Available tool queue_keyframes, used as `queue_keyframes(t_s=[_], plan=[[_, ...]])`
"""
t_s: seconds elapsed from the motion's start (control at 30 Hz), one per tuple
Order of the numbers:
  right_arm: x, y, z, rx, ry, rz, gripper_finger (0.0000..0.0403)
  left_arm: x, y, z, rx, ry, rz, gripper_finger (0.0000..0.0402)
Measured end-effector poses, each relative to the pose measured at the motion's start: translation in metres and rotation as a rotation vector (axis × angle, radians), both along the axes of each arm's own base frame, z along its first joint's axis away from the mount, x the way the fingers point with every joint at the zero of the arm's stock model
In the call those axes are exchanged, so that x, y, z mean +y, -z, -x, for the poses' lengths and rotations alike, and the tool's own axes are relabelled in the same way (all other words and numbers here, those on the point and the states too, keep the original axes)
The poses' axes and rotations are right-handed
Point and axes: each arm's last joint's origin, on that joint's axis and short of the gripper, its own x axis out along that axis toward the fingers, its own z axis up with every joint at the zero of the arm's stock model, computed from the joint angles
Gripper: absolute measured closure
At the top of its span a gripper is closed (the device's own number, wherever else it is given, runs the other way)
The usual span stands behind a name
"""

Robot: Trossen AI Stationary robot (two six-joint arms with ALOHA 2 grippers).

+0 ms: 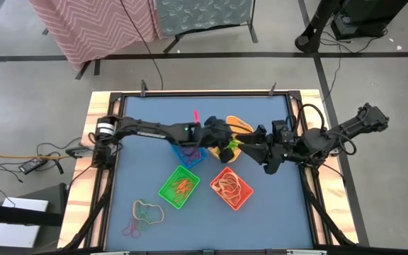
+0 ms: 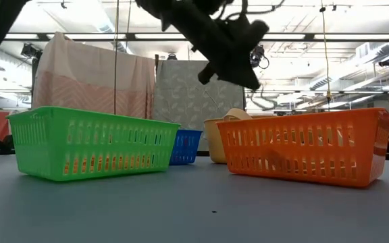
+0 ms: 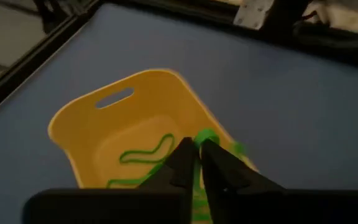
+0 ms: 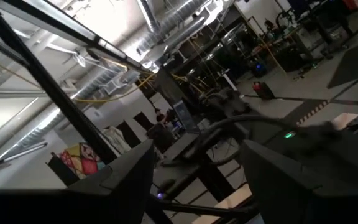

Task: Sort rubber bands into baskets
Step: Put the green rubber band into the yellow bin

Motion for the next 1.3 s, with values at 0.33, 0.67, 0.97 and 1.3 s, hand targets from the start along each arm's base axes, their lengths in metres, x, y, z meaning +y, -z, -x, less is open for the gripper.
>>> queue_keyframes(t_s=[0.33, 0.67, 0.97, 1.3], plan=[[0.01, 0.0, 0.004, -0.002, -0.049, 0.004, 0.0151, 0.021, -0.008, -0.002, 0.14, -0.034, 0.02, 0.0225], [0.005, 0.0, 0.002, 0.004, -0.016, 0.042, 0.0151, -0.024, -0.039, 0.038, 0.492, 0.307, 0.227, 0.0155], [0.002, 0.002, 0.0, 0.032, 0.015, 0.113, 0.0151, -0.13, -0.022, 0.15, 0.433, 0.371, 0.253, 0.0164], [0.002, 0.005, 0.0, 0.062, 0.01, 0.118, 0.0151, -0.202, 0.008, 0.258, 0.598, 0.502, 0.442, 0.0168]])
